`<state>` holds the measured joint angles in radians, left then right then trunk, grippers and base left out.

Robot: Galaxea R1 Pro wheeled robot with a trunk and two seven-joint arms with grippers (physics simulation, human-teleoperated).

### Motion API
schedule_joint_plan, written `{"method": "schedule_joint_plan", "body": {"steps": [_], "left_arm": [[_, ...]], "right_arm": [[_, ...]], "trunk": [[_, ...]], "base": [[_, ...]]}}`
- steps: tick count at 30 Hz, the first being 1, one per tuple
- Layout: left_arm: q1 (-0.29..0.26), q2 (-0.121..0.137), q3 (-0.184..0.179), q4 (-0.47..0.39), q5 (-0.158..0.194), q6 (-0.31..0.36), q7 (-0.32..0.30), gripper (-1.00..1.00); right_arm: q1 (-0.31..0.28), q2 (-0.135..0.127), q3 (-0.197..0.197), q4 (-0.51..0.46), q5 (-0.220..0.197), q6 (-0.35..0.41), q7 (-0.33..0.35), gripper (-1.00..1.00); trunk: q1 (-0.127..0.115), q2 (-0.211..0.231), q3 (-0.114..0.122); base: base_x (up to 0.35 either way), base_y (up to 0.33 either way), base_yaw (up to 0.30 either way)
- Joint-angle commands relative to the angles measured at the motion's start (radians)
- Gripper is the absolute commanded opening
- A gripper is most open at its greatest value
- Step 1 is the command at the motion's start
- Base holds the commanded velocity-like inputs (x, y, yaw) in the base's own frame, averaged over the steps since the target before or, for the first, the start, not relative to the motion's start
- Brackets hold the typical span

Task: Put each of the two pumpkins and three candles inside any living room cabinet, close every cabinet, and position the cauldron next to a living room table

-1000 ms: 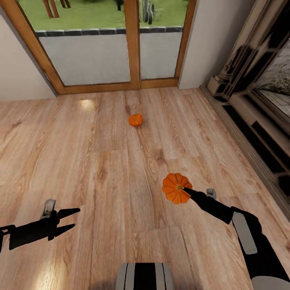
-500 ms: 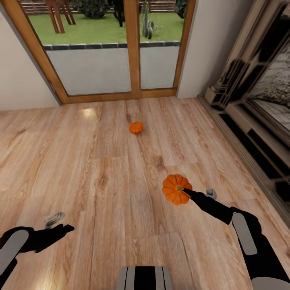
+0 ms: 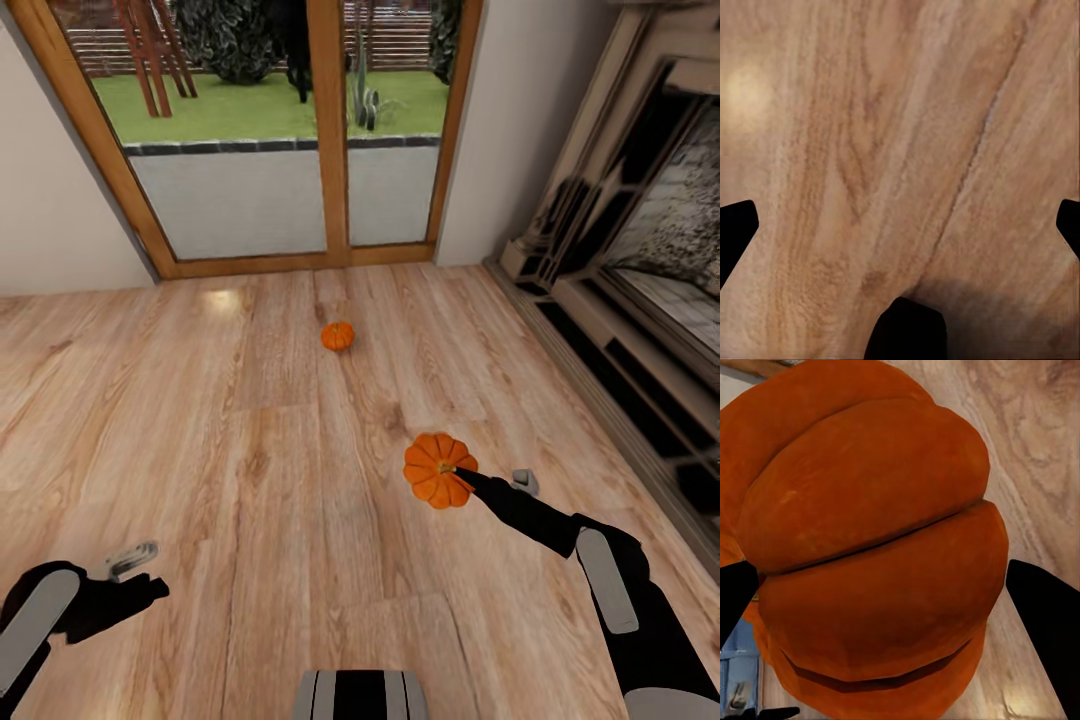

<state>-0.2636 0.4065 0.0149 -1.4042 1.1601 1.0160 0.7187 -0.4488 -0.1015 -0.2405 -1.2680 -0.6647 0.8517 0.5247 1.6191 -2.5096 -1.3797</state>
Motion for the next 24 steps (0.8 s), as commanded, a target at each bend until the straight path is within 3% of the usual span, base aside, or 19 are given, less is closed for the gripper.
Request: {"method": "schedule_joint_plan", "body": {"steps": [1, 7, 15, 24], "left_arm": [[-0.002, -0.006, 0.000, -0.003, 0.011, 0.011, 0.010, 1.00], [-0.003, -0.037, -0.023, 0.034, 0.007, 0.019, 0.010, 1.00], [-0.003, -0.047, -0.027, 0.037, 0.004, 0.013, 0.007, 1.00], [-0.003, -0.048, -0.029, 0.047, 0.004, 0.009, 0.004, 1.00]], "right_arm": [[-0.001, 0.000, -0.002, 0.001, 0.002, 0.006, 0.003, -1.00], [-0.001, 0.000, -0.001, 0.002, 0.003, 0.006, 0.002, -1.00], [-0.001, 0.002, 0.000, 0.002, 0.002, 0.005, 0.002, -1.00], [-0.001, 0.002, 0.000, 0.001, 0.001, 0.003, 0.000, -1.00]], "trunk": [[-0.001, 0.000, 0.004], [-0.003, 0.001, 0.032], [-0.003, 0.001, 0.035], [-0.003, 0.001, 0.035]], "base": [[0.000, 0.000, -0.145], [0.000, 0.000, -0.199], [0.017, 0.000, -0.234], [0.302, 0.031, -0.037]]}}
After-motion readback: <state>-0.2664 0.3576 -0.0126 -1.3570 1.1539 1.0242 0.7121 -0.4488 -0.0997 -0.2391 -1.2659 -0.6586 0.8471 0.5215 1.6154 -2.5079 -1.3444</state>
